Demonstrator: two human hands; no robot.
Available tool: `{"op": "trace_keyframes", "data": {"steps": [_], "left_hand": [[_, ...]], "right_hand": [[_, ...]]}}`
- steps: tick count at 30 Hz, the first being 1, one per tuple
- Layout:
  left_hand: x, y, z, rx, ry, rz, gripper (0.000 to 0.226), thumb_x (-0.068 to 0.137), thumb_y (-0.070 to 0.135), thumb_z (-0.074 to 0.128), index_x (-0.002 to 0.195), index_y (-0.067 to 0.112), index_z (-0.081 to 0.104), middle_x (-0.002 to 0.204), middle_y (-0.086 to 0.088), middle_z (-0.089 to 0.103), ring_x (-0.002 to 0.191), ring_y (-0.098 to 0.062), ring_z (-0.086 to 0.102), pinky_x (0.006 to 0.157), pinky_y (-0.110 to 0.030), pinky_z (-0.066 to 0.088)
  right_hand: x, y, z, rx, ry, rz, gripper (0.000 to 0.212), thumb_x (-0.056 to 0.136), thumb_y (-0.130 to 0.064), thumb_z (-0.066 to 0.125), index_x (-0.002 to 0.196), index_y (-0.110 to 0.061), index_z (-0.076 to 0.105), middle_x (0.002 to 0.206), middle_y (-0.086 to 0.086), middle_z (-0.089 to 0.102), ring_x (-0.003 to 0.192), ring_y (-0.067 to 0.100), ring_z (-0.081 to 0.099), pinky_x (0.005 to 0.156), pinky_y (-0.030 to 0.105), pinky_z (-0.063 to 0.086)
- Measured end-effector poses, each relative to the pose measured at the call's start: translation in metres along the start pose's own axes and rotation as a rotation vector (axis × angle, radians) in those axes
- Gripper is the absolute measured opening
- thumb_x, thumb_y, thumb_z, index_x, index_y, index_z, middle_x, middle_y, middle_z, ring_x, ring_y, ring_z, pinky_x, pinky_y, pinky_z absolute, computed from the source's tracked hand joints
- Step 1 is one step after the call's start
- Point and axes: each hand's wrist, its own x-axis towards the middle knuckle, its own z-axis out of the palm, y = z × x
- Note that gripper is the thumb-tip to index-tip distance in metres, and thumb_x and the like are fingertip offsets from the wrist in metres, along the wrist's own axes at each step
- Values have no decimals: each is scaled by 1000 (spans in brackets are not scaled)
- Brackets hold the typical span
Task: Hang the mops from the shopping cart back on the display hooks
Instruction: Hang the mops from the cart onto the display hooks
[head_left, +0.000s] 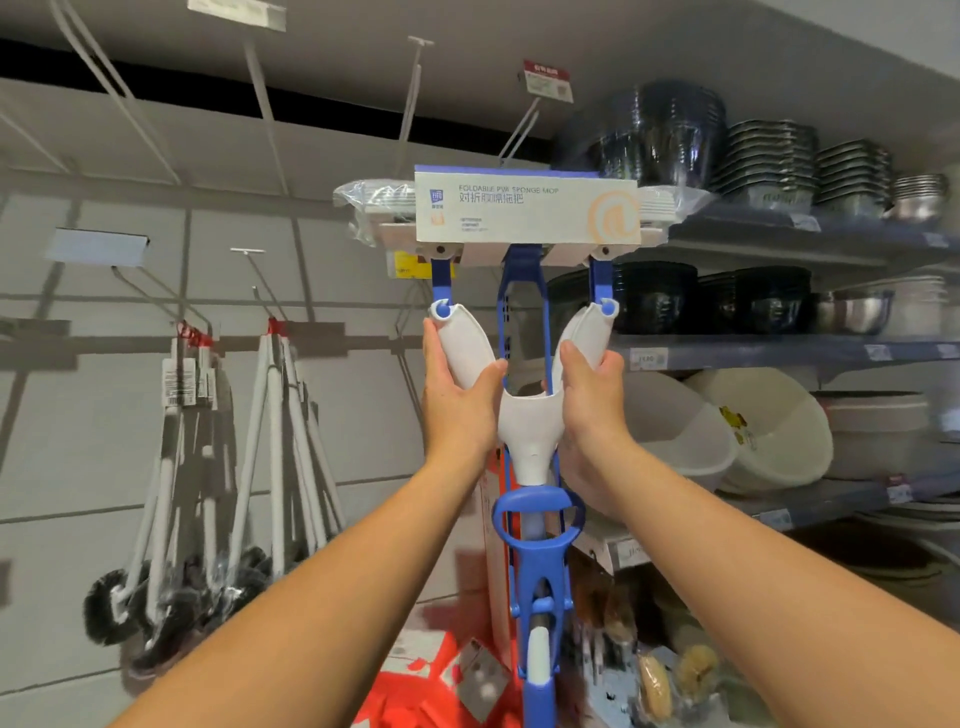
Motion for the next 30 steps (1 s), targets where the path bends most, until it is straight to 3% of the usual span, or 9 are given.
{"op": "trace_keyframes", "data": {"steps": [2, 7, 12, 18, 23, 27, 30], "left_hand": [[15, -8, 15, 19, 21, 10, 84, 88, 14, 65, 153, 34, 15, 142, 2, 48, 120, -17, 54, 79, -15, 47], [45, -23, 56, 34, 51, 29, 83, 89, 18, 64, 152, 38, 13, 139, 2, 49, 111, -15, 55, 70, -14, 44], [73, -38, 88, 38, 88, 55, 84, 89, 18, 64, 153, 37, 12, 144, -1, 44, 116, -17, 52, 71, -16, 44], [108, -51, 104, 25, 94, 76, 84, 91, 18, 63, 152, 39, 10, 143, -2, 46, 116, -20, 54, 74, -20, 44], [142, -59, 104, 58, 67, 104, 83, 90, 20, 63, 151, 41, 12, 142, -4, 47, 115, -21, 55, 72, -21, 47], [166, -57, 108, 93, 35, 146, 81, 88, 24, 64, 150, 43, 15, 141, -1, 47, 118, -24, 53, 94, -44, 51], [182, -51, 113, 116, 17, 173, 82, 87, 25, 65, 150, 43, 16, 139, -1, 48, 118, -25, 53, 97, -50, 48]], "right_hand": [[25, 3, 0, 2, -23, 1, 29, 97, -31, 49, 118, -16, 36, 112, 11, 53, 98, 26, 57, 79, 39, 51], [80, 5, -7, 24, -72, -43, 32, 97, -32, 48, 122, -16, 35, 112, 8, 52, 98, 23, 57, 70, 32, 48], [124, 8, -10, 42, -112, -54, 25, 96, -35, 49, 112, -23, 34, 113, 8, 53, 101, 26, 59, 86, 46, 54], [160, 7, 0, 40, -126, -103, 28, 98, -31, 49, 117, -17, 34, 111, 8, 50, 100, 25, 57, 71, 33, 49], [182, 9, 18, 56, -107, -84, 37, 98, -33, 47, 127, -14, 34, 112, 9, 50, 98, 24, 57, 70, 32, 48], [201, 4, 30, 88, -89, -83, 40, 98, -34, 47, 130, -14, 33, 111, 9, 51, 85, 17, 55, 62, 29, 46], [215, -1, 39, 126, -72, -83, 38, 98, -34, 47, 129, -15, 35, 114, 10, 53, 89, 20, 57, 60, 28, 45]]}}
